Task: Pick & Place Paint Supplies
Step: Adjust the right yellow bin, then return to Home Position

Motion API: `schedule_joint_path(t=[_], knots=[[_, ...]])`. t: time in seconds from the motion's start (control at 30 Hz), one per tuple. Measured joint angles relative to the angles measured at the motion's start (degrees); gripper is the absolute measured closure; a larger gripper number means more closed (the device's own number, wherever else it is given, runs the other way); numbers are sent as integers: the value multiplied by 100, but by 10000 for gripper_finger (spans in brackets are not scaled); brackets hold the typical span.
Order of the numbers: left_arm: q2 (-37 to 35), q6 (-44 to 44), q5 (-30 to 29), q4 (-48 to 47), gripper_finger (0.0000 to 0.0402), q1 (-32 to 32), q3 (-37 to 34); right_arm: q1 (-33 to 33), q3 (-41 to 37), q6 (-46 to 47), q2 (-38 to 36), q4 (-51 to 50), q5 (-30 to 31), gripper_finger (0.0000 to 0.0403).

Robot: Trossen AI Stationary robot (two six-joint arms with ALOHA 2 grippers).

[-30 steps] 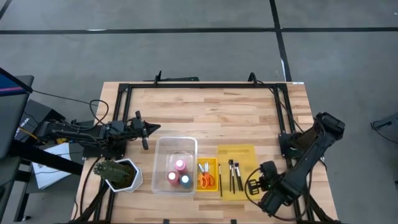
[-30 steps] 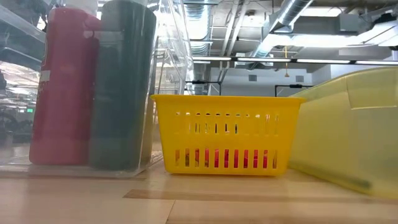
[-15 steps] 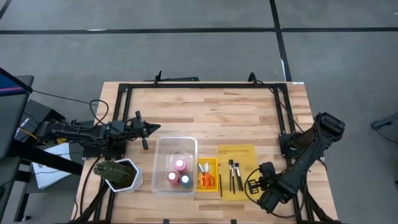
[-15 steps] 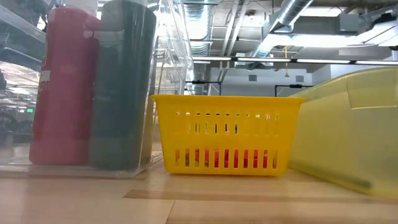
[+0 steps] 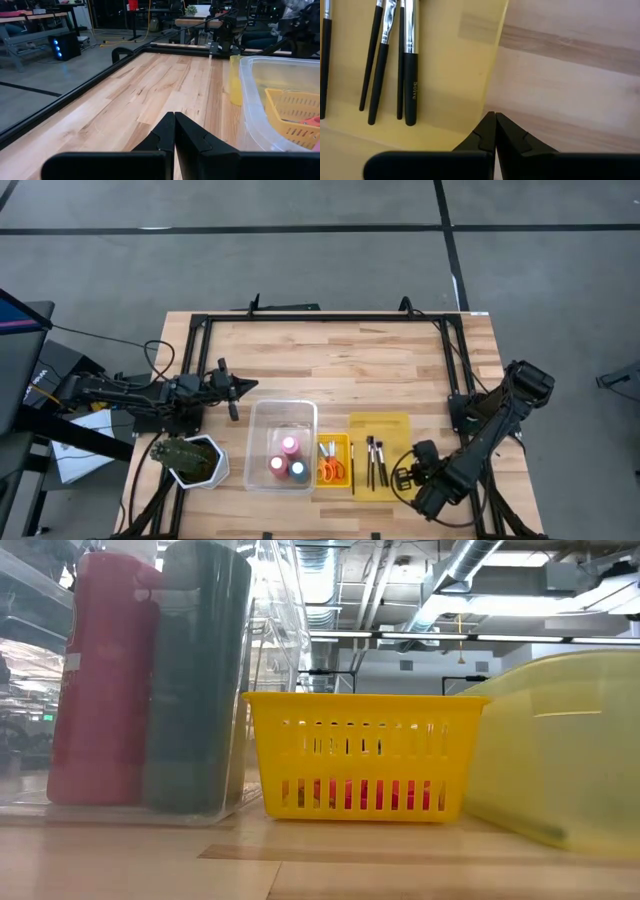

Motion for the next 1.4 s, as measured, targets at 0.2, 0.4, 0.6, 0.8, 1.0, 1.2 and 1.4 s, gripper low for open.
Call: schedule_joint_path(t=[0.2,0.4,0.6,0.8,1.0,1.2,1.4], knots=[[0,0,0,-2,402,0,0,-75,0,-17,0,13,15,403],[1,0,0,-1,402,0,0,-73,0,-15,0,15,36,403],[0,0,0,0,402,0,0,-78,0,27,0,-16,42,403],[0,0,0,-2,402,-2,0,-33,300,29,-2,-821,42,403],[1,0,0,-2,402,0,0,76,505,31,-357,-1708,41,403],[2,0,0,-2,402,-1,0,137,505,-148,-998,-2109,1150,403],[0,0,0,-1,402,-1,0,-116,505,-1078,-1537,-2022,2387,403]])
